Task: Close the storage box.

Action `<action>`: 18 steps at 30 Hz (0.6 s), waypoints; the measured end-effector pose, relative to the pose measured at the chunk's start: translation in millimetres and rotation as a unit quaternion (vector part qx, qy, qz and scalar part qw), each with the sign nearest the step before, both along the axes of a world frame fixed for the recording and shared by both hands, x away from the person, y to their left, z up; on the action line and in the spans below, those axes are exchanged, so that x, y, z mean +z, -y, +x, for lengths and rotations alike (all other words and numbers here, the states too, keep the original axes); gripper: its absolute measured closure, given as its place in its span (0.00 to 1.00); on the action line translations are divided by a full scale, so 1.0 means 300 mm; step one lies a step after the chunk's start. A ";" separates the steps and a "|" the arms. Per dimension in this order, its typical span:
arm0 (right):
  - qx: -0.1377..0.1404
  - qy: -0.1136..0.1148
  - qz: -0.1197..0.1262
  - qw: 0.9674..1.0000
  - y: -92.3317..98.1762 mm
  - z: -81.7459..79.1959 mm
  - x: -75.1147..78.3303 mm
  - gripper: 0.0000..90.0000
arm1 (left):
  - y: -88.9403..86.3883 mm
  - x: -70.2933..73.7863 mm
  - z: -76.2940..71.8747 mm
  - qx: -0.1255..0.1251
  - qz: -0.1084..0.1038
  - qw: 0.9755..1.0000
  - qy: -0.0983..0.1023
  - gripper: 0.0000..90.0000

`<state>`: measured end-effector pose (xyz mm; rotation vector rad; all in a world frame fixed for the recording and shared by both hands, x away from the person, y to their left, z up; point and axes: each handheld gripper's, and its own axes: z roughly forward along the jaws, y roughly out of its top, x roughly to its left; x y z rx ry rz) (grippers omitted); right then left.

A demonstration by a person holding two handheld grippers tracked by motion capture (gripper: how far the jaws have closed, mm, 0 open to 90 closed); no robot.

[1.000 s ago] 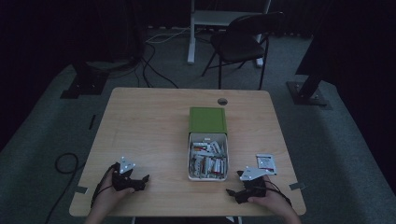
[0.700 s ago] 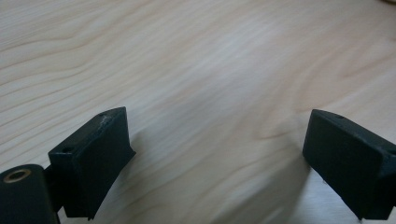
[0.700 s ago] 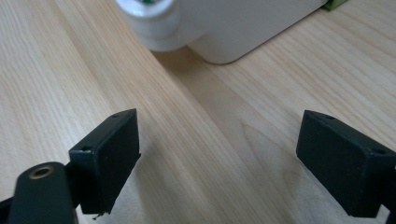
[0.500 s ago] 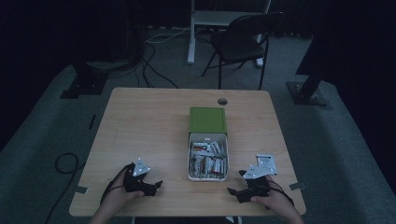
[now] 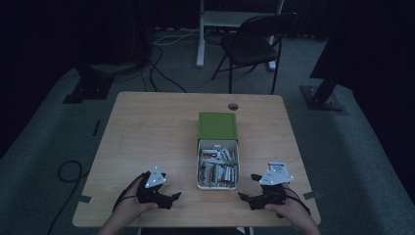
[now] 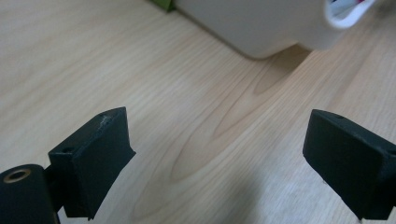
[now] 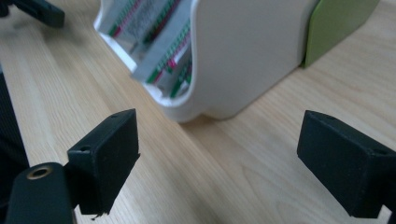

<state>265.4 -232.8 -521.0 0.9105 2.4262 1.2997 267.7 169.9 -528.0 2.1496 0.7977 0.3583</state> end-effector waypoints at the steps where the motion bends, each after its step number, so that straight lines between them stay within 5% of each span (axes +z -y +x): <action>1: 0.001 0.004 0.006 1.000 0.001 0.001 0.006 0.14 | 0.004 0.003 -0.001 -0.003 -0.004 1.000 0.001 0.09; 18: -0.014 0.011 0.052 0.998 0.004 0.032 0.048 0.14 | 0.101 0.050 0.032 -0.019 -0.084 0.995 0.047 0.09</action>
